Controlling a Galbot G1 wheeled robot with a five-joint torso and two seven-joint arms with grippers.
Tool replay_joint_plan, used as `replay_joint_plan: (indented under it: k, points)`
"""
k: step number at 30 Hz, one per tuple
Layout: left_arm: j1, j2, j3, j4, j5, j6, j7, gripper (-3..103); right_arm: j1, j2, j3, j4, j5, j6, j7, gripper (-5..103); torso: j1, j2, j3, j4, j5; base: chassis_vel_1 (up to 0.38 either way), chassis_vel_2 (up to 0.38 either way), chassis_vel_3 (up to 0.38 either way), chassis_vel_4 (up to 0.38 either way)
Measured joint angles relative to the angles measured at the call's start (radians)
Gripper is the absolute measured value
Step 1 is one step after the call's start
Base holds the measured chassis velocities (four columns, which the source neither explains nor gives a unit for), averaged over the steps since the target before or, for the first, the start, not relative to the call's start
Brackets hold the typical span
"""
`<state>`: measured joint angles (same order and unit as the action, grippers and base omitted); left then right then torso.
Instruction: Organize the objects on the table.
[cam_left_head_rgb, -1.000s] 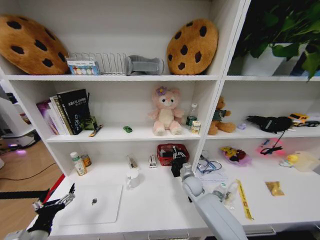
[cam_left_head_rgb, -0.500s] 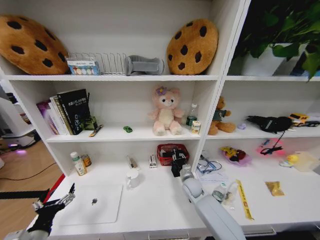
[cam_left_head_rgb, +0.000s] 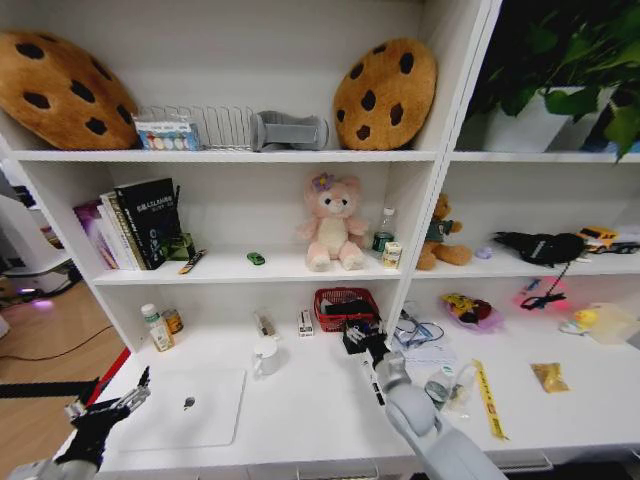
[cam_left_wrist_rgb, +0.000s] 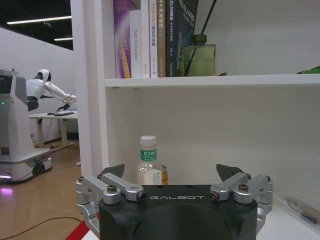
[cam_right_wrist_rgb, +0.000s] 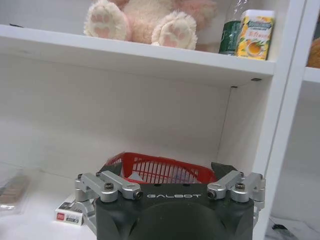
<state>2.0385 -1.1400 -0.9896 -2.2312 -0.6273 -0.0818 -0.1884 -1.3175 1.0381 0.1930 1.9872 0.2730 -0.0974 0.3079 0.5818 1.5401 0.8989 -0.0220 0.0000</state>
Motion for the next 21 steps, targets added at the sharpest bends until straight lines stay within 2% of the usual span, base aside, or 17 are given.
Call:
replay_joint_plan:
  k: [4,6,9,10,13,14,15,21]
  points:
    - [0.000,0.000,0.000,0.000,0.000,0.000,0.000,100,-0.059,-0.014,0.032,0.052,0.005,-0.007,-0.010,100,0.000,0.000,0.000,0.0000,0.0000,0.000,0.000,0.000,0.000]
    - [0.000,0.000,0.000,0.000,0.000,0.000,0.000,100,-0.172,-0.035,0.078,0.119,0.005,-0.008,-0.031,100,0.000,0.000,0.000,0.0005,-0.0001,0.000,0.000,0.000,0.000]
    - [0.000,0.000,0.000,0.000,0.000,0.000,0.000,100,-0.258,-0.037,0.101,0.119,0.003,-0.016,-0.041,100,0.000,0.000,0.000,0.0000,-0.0001,0.000,0.000,0.000,0.000]
    - [0.000,0.000,0.000,0.000,0.000,0.000,0.000,100,-0.258,-0.037,0.101,0.119,0.003,-0.016,-0.041,100,0.000,0.000,0.000,0.0000,-0.0001,0.000,0.000,0.000,0.000]
    - [0.000,0.000,0.000,0.000,0.000,0.000,0.000,100,-0.249,-0.030,0.101,0.081,0.105,-0.087,-0.029,100,0.000,0.000,0.000,0.0003,-0.0001,0.000,0.000,0.000,0.000]
    - [0.000,0.000,0.000,0.000,0.000,0.000,0.000,100,-0.249,-0.030,0.101,0.081,0.105,-0.087,-0.029,100,0.000,0.000,0.000,0.0003,-0.0001,0.000,0.000,0.000,0.000]
    - [0.000,0.000,0.000,0.000,0.000,0.000,0.000,100,-0.222,-0.026,0.093,0.054,0.157,-0.114,-0.017,100,0.000,0.000,0.000,0.0005,0.0000,0.000,0.000,0.000,0.000]
    - [0.000,0.000,0.000,0.000,0.000,0.000,0.000,100,-0.134,-0.017,0.065,-0.031,0.257,-0.178,0.007,100,0.000,0.000,0.000,0.0006,0.0000,0.000,0.000,0.000,0.000]
